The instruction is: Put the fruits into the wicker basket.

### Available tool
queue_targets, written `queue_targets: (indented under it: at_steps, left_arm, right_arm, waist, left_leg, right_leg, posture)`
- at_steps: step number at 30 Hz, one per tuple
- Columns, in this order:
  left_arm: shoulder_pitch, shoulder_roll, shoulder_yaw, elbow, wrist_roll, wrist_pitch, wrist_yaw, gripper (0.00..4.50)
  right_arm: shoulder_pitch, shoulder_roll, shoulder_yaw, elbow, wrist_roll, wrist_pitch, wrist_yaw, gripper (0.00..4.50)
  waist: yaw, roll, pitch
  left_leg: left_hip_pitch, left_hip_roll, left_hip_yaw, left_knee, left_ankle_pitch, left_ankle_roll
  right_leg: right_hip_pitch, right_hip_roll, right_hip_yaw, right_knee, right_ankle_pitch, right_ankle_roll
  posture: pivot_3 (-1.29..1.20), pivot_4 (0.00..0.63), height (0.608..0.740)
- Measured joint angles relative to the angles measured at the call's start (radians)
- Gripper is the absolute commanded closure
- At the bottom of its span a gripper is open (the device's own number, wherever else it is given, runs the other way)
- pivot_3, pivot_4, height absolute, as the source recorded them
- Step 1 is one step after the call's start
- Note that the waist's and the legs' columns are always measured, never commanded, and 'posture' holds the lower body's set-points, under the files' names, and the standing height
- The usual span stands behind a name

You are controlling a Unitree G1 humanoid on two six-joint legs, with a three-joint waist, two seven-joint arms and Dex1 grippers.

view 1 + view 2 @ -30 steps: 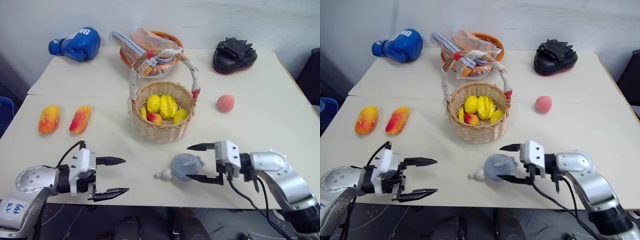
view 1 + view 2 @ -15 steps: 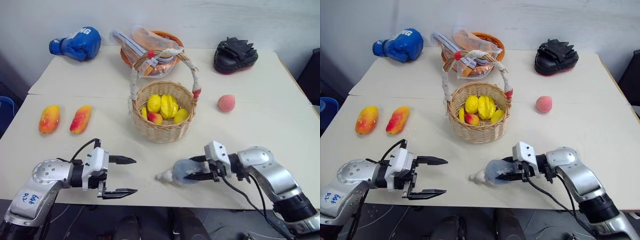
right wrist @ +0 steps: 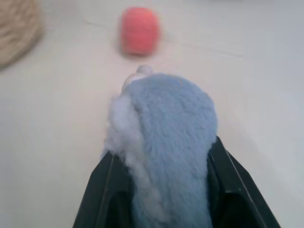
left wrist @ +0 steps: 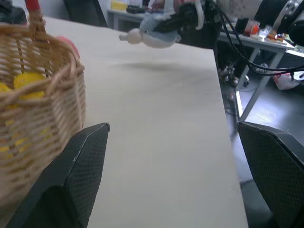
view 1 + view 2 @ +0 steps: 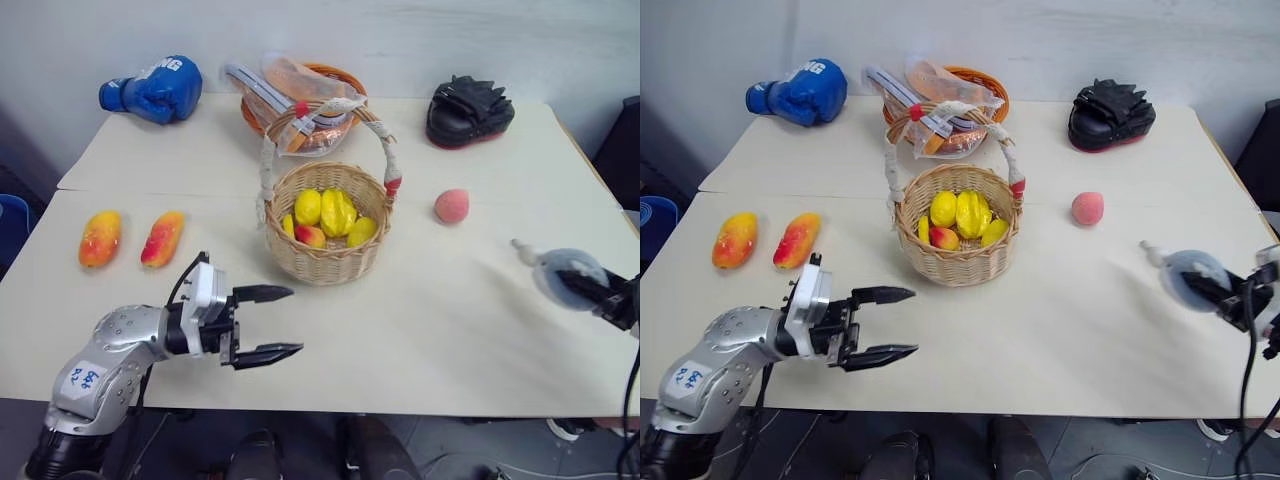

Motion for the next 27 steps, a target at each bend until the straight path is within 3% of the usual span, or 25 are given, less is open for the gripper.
queue_targets:
  at_steps: [3,7,12,18,20,23,27]
  left_arm:
    - [-0.051,-0.033,-0.004,0.000,-0.001,-0.004,0.025,0.00]
    - [-0.061,-0.038,-0.004,0.001,0.011,-0.019,0.039,0.00]
    - [-0.031,-0.021,0.002,0.019,0.032,-0.029,0.041,0.00]
    - [0.071,0.047,0.157,0.092,0.084,-0.080,0.074,0.00]
    - [0.128,0.054,0.228,0.096,0.087,-0.110,0.078,0.00]
    - [0.234,0.036,0.344,0.166,0.114,-0.177,0.107,0.00]
    - [0.393,-0.015,0.504,0.269,0.142,-0.256,0.157,0.00]
  right_arm:
    - [-0.110,0.000,0.050,0.223,-0.084,-0.088,-0.028,3.11]
    - [-0.158,0.000,0.058,0.320,-0.118,-0.191,-0.033,1.73]
    - [-0.085,0.003,-0.017,0.243,-0.097,-0.285,-0.059,0.03]
    - [0.031,0.000,-0.133,-0.012,0.005,-0.280,0.009,0.03]
    - [0.066,0.030,-0.134,-0.188,0.080,-0.248,0.050,0.03]
    - [0.116,0.092,-0.041,-0.420,0.139,-0.223,0.108,0.03]
    - [0.158,0.216,0.171,-0.579,0.146,-0.254,0.228,0.03]
  waist:
    - [-0.004,0.006,0.003]
    - [-0.004,0.009,0.003]
    - [-0.003,0.010,0.003]
    - [-0.010,0.010,0.003]
    - [-0.019,0.010,0.003]
    - [-0.029,0.009,0.003]
    - [-0.026,0.006,0.004]
  left_leg:
    - [0.000,-0.001,0.001,0.000,0.004,-0.005]
    - [0.000,0.001,0.001,0.000,0.004,-0.006]
    - [0.000,0.000,0.001,0.000,0.004,-0.006]
    - [0.000,0.001,0.002,-0.002,0.004,-0.006]
    - [0.000,0.001,0.002,-0.003,0.004,-0.006]
    - [0.001,0.004,0.001,-0.004,0.003,-0.006]
    - [-0.001,0.004,0.000,-0.003,-0.001,-0.001]
  right_leg:
    - [-0.001,0.000,0.002,0.001,0.000,0.000]
    - [-0.001,0.001,0.003,0.001,-0.001,0.002]
    - [-0.001,0.001,0.006,0.001,-0.001,0.005]
    - [-0.001,0.001,0.006,0.001,-0.001,0.005]
    - [-0.001,0.001,0.006,0.001,-0.001,0.005]
    - [-0.001,0.002,0.005,0.000,-0.001,0.005]
    - [-0.002,0.000,0.001,0.000,-0.001,0.004]
  posture:
    - [0.00,0.150,0.740]
    - [0.00,0.150,0.740]
    - [0.00,0.150,0.740]
    - [0.00,0.150,0.740]
    - [0.00,0.150,0.740]
    - [0.00,0.150,0.740]
    - [0.00,0.150,0.740]
